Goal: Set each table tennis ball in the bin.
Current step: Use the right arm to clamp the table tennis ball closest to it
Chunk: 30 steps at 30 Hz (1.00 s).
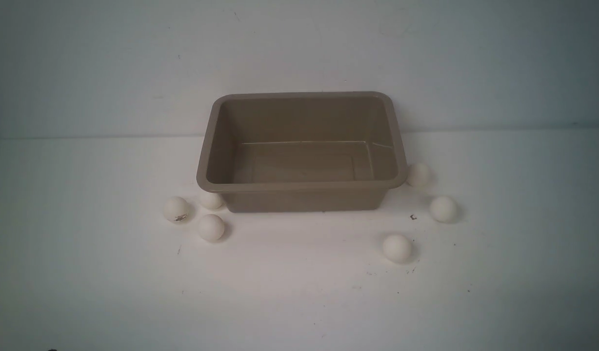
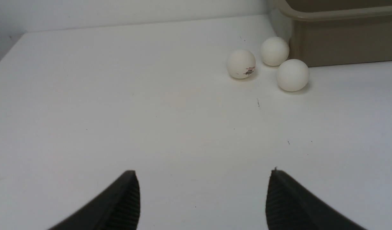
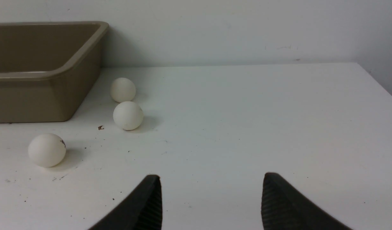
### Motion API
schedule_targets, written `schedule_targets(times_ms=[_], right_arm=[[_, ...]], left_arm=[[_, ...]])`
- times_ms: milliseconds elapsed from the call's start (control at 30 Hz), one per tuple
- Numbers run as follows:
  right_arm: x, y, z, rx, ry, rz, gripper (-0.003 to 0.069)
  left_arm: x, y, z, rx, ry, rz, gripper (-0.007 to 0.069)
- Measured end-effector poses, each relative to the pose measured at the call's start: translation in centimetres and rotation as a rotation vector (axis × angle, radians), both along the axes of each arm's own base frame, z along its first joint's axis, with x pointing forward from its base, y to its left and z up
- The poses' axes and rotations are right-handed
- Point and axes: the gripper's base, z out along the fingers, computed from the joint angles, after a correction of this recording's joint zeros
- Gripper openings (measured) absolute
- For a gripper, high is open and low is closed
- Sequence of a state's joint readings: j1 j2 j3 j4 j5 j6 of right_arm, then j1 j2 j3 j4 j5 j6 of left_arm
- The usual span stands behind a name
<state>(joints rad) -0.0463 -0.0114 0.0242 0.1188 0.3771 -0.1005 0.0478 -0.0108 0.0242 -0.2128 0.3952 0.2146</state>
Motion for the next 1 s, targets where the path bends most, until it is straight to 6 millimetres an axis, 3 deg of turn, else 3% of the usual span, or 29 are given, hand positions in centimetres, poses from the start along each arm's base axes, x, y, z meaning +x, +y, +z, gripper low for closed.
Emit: schedule_targets(times_ms=[1000], right_arm=[[-0.03, 0.05, 0.42, 0.020, -0.014, 0.002, 0.0388]], left_arm=[[0.00, 0.00, 0.00, 0.000, 0.000, 0.000, 0.0479]])
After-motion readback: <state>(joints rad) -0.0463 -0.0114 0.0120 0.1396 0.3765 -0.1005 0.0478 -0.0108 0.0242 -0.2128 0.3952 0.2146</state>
